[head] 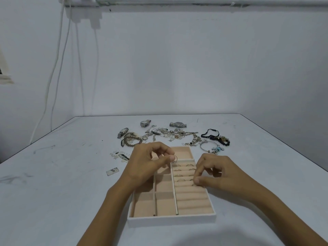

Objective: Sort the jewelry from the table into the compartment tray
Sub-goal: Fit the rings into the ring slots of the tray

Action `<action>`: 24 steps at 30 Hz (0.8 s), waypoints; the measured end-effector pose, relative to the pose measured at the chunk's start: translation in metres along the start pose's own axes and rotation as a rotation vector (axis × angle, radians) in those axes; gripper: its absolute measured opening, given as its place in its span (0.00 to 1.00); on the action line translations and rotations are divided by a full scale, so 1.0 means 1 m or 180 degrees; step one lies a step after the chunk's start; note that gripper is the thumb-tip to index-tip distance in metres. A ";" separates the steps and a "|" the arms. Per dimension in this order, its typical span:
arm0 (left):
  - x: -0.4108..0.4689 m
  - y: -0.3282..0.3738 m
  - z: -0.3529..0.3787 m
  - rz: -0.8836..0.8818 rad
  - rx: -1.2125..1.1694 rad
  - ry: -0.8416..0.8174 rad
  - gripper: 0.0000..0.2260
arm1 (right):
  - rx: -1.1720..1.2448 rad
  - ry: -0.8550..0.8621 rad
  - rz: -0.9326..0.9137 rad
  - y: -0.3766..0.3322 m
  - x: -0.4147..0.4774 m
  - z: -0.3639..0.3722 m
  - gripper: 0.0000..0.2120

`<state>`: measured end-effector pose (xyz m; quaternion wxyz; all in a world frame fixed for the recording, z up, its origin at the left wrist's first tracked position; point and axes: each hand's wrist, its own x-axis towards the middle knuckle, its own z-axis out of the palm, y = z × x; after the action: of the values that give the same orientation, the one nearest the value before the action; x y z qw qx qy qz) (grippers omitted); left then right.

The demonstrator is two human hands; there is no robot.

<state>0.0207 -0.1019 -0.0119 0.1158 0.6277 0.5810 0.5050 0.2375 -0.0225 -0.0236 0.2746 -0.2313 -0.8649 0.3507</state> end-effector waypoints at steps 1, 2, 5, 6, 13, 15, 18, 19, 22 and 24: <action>0.000 0.000 0.000 0.0003 -0.0004 -0.0003 0.04 | 0.0005 -0.0007 0.0016 0.000 0.000 0.000 0.06; 0.000 0.000 0.000 0.0005 -0.0015 -0.0004 0.04 | 0.0008 -0.0012 0.0030 0.000 0.000 0.001 0.06; 0.000 0.000 0.000 0.0015 -0.0045 -0.0023 0.04 | -0.0030 0.0014 0.0010 0.000 0.000 0.000 0.06; 0.000 -0.001 0.000 0.0012 -0.0053 -0.0041 0.04 | -0.0043 0.0106 0.0004 0.000 0.001 -0.001 0.05; -0.004 0.002 0.001 -0.0208 -0.0350 -0.0499 0.03 | -0.1222 0.0386 0.0742 0.030 0.003 -0.001 0.16; -0.005 0.004 0.002 -0.0230 -0.0399 -0.0791 0.05 | -0.1637 -0.0115 0.1024 0.032 0.003 0.004 0.23; -0.007 0.006 0.002 -0.0196 -0.0401 -0.1102 0.06 | -0.2046 -0.0393 0.1074 0.029 0.003 0.010 0.25; -0.007 0.007 0.003 -0.0190 -0.0413 -0.1163 0.06 | -0.2122 -0.0404 0.1074 0.029 0.003 0.012 0.25; -0.008 0.008 0.003 -0.0132 -0.0376 -0.1282 0.07 | -0.2260 -0.0415 0.1050 0.031 0.002 0.013 0.25; -0.008 0.007 0.003 -0.0048 -0.0261 -0.1293 0.06 | -0.2309 -0.0420 0.1030 0.032 0.002 0.014 0.25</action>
<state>0.0291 -0.1098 -0.0124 0.2599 0.7070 0.5293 0.3904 0.2335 -0.0069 -0.0551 0.0603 -0.4234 -0.9008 0.0754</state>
